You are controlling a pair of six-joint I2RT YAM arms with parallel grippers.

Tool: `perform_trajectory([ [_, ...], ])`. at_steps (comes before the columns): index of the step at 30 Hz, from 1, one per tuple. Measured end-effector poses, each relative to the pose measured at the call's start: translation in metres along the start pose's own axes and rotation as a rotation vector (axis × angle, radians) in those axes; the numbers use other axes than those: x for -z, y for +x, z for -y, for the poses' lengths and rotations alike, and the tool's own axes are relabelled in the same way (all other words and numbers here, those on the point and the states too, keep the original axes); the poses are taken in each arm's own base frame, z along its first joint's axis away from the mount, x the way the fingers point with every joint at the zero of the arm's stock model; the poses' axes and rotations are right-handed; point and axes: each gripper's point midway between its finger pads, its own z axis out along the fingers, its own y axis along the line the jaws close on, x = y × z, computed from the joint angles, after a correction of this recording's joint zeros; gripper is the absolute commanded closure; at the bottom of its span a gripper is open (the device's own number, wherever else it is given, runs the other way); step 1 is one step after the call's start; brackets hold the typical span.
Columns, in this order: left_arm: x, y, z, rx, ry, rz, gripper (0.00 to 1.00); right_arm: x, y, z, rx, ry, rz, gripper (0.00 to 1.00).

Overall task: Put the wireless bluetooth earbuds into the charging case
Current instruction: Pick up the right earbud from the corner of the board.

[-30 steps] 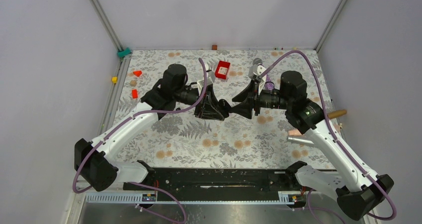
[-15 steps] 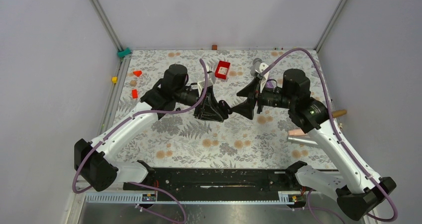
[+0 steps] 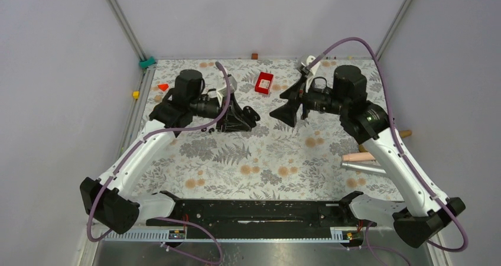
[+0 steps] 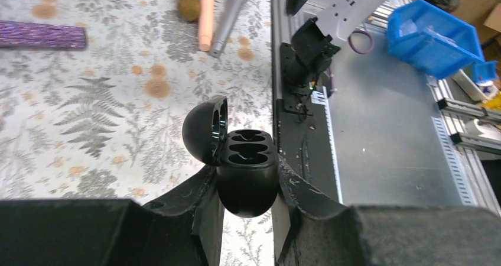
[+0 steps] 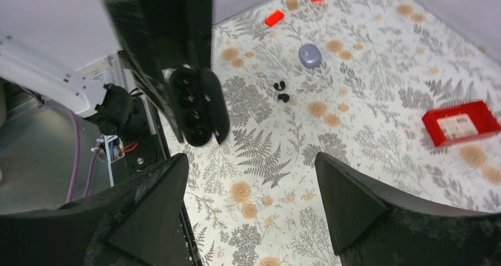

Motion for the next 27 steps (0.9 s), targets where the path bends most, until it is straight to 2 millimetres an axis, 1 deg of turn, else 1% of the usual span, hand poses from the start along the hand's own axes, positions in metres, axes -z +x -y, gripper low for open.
perform_trajectory([
  [4,0.021,-0.009,-0.011,-0.026,-0.071,0.019,1.00,-0.017,0.013,0.020,-0.081,0.046,-0.044,0.13],
  [8,0.052,-0.020,-0.020,-0.073,-0.166,0.045,1.00,-0.041,0.021,0.040,-0.176,0.078,-0.076,0.13],
  [10,0.068,-0.022,-0.025,-0.093,-0.216,0.054,1.00,-0.054,0.023,0.051,-0.218,0.086,-0.087,0.13],
  [13,0.095,-0.020,-0.035,-0.103,-0.304,0.064,1.00,-0.079,0.025,0.067,-0.285,0.089,-0.103,0.13],
  [16,0.116,-0.014,-0.043,-0.092,-0.360,0.070,1.00,-0.111,0.032,0.090,-0.355,0.092,-0.124,0.13],
  [18,0.129,-0.007,-0.046,-0.081,-0.391,0.077,1.00,-0.134,0.045,0.103,-0.403,0.091,-0.157,0.14],
  [20,0.138,0.001,-0.046,-0.068,-0.407,0.086,1.00,-0.155,0.059,0.115,-0.442,0.093,-0.195,0.15],
  [22,0.147,0.012,-0.045,-0.048,-0.426,0.101,1.00,-0.179,0.077,0.123,-0.475,0.092,-0.243,0.18],
  [24,0.155,0.021,-0.045,-0.029,-0.445,0.114,1.00,-0.200,0.094,0.124,-0.502,0.087,-0.301,0.20],
  [27,0.164,0.030,-0.045,-0.016,-0.465,0.133,1.00,-0.233,0.112,0.118,-0.509,0.074,-0.376,0.24],
])
